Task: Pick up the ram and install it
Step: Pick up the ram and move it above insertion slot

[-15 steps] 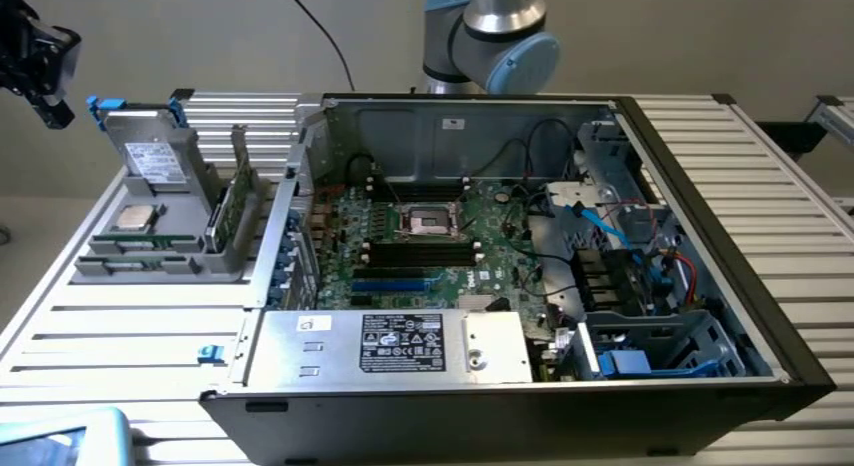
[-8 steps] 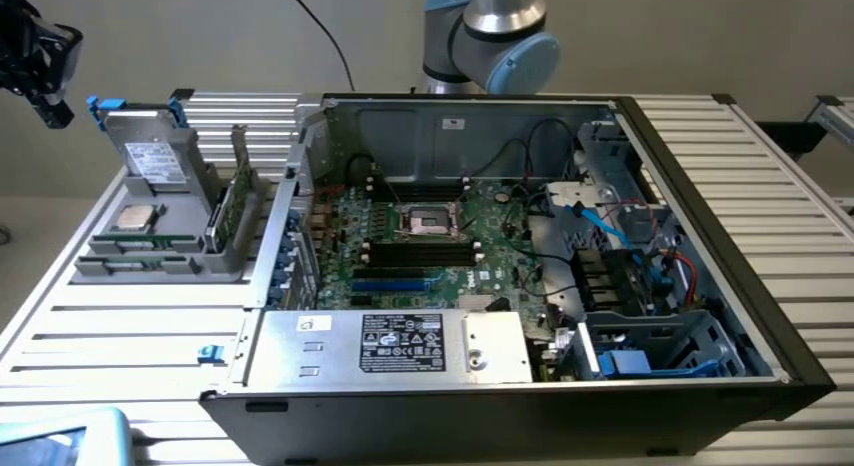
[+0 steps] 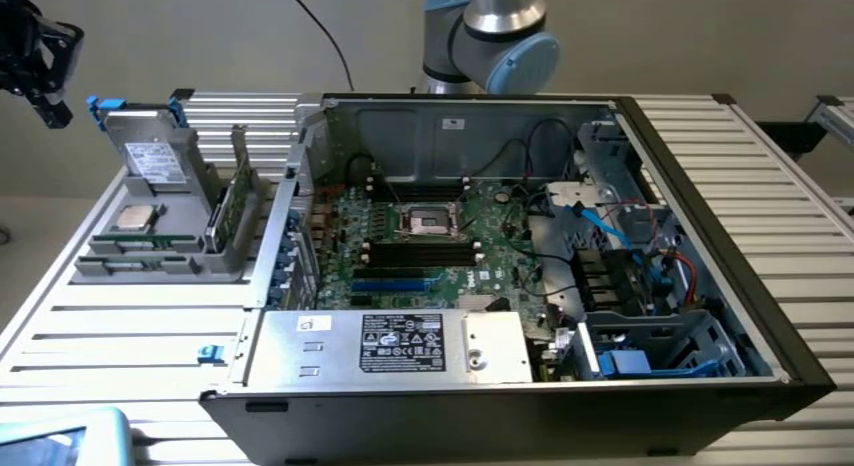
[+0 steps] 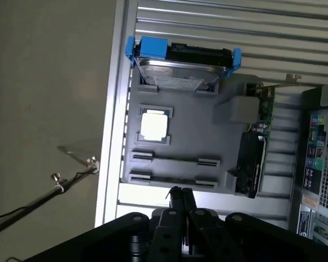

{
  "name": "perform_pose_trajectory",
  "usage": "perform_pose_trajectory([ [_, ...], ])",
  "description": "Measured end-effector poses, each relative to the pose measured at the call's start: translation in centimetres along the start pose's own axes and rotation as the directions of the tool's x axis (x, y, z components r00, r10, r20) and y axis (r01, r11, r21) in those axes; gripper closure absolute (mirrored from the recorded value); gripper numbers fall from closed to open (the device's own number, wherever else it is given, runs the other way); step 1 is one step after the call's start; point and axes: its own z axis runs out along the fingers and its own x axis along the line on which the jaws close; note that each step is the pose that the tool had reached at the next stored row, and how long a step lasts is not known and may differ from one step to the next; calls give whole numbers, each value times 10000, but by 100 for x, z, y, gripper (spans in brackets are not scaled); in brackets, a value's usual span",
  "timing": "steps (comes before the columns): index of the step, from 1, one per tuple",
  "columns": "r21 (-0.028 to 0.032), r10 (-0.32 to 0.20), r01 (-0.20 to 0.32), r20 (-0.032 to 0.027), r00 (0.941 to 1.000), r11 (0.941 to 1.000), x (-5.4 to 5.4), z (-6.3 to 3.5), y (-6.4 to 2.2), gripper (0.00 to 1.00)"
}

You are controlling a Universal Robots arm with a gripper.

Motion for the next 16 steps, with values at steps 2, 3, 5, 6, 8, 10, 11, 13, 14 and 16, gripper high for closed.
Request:
perform_pose_trajectory([
  [2, -4, -360, 360, -18, 9994, 9994, 0, 0, 0, 89],
  [3, -6, -555, 555, -28, 9985, 9985, 0, 0, 0, 89],
  [5, -10, -907, 907, -45, 9959, 9959, 0, 0, 0, 89],
  [6, -13, -1093, 1093, -54, 9940, 9940, 0, 1, 0, 89],
  [8, -18, -1449, 1449, -72, 9894, 9895, 0, 1, 0, 89],
  [10, -25, -1813, 1813, -90, 9834, 9834, 0, 1, 0, 89],
  [11, -28, -1990, 1990, -99, 9799, 9800, 0, 2, 0, 89],
  [13, -35, -2341, 2341, -115, 9721, 9722, 0, 2, 0, 89],
  [14, -39, -2516, 2515, -123, 9678, 9678, 0, 2, 0, 89],
  [16, -48, -2872, 2871, -141, 9578, 9579, 0, 3, 0, 89],
])
